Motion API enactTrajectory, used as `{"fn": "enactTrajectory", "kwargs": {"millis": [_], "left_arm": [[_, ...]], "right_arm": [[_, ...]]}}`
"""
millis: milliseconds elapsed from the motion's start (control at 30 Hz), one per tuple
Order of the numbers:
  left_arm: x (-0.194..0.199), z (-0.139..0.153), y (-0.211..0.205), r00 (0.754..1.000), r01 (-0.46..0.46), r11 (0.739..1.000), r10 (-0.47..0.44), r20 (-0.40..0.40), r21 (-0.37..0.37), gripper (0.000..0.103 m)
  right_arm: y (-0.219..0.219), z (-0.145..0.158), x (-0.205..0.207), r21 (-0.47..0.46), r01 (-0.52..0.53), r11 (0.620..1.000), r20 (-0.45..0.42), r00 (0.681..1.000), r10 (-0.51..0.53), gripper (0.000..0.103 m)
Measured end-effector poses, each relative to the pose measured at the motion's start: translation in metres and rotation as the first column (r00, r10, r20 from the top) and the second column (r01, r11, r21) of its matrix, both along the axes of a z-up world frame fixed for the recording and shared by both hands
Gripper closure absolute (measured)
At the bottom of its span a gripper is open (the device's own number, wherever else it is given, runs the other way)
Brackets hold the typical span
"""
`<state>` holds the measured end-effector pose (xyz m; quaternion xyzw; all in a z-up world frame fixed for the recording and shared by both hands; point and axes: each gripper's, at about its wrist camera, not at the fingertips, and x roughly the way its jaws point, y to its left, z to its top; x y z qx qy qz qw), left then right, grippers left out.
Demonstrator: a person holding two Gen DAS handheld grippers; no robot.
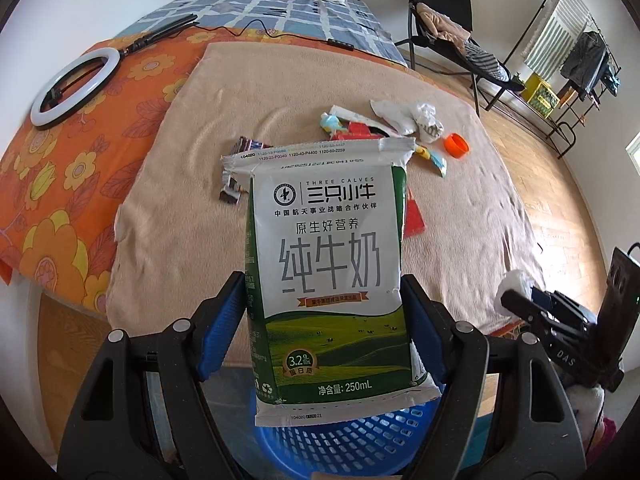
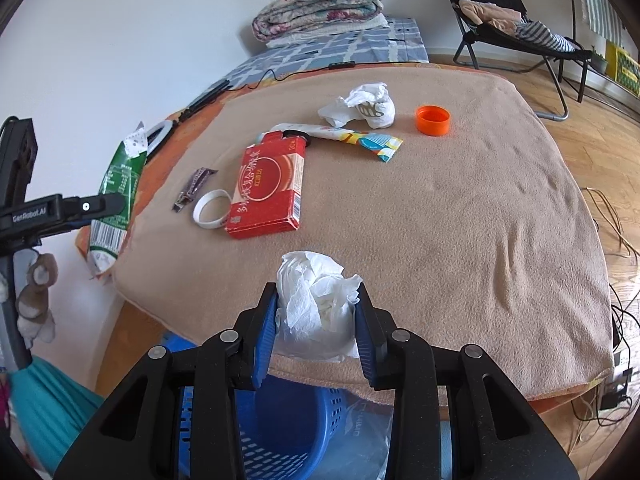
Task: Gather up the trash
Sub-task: 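Carry both items over the blue basket and open both tools to drop them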
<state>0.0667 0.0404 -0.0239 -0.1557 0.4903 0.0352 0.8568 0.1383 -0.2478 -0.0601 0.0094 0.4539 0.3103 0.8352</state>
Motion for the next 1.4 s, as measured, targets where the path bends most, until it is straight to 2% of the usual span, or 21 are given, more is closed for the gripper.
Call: {"fn": "enactTrajectory", "kwargs": {"millis": [267, 567, 900, 1100, 1300, 1400], "left_arm": [[-0.051, -0.031, -0.023, 0.997, 0.053, 0.999, -0.053, -0.048, -0.013, 0.025], [-0.076, -0.074, -0.058, 0.981, 0.158, 0.988, -0.156, -0.116, 0.004, 0.025], [-0.081, -0.1, -0.08, 0.955, 0.247, 0.969, -0.241, -0.171, 0.013, 0.025], [-0.084, -0.108, -0.079, 0.95, 0.251, 0.968, -0.245, -0.193, 0.007, 0.025], [-0.084, -0.113, -0.076, 0.947, 0.245, 0.969, -0.237, -0.215, 0.012, 0.024], [-0.084, -0.114, -0.076, 0.945, 0.246, 0.969, -0.239, -0.222, 0.003, 0.024]], "right_arm": [[0.014, 0.0, -0.025, -0.014, -0.08, 0.997, 0.02, 0.997, 0.08, 0.069], [0.028, -0.018, -0.05, -0.05, -0.169, 0.984, -0.014, 0.986, 0.169, 0.069], [0.043, -0.043, -0.07, -0.084, -0.244, 0.966, -0.074, 0.969, 0.238, 0.069], [0.051, -0.054, -0.078, -0.113, -0.275, 0.955, -0.098, 0.959, 0.264, 0.068], [0.05, -0.055, -0.074, -0.102, -0.268, 0.958, -0.113, 0.96, 0.256, 0.066], [0.051, -0.056, -0.074, -0.108, -0.266, 0.958, -0.119, 0.96, 0.254, 0.06]]}}
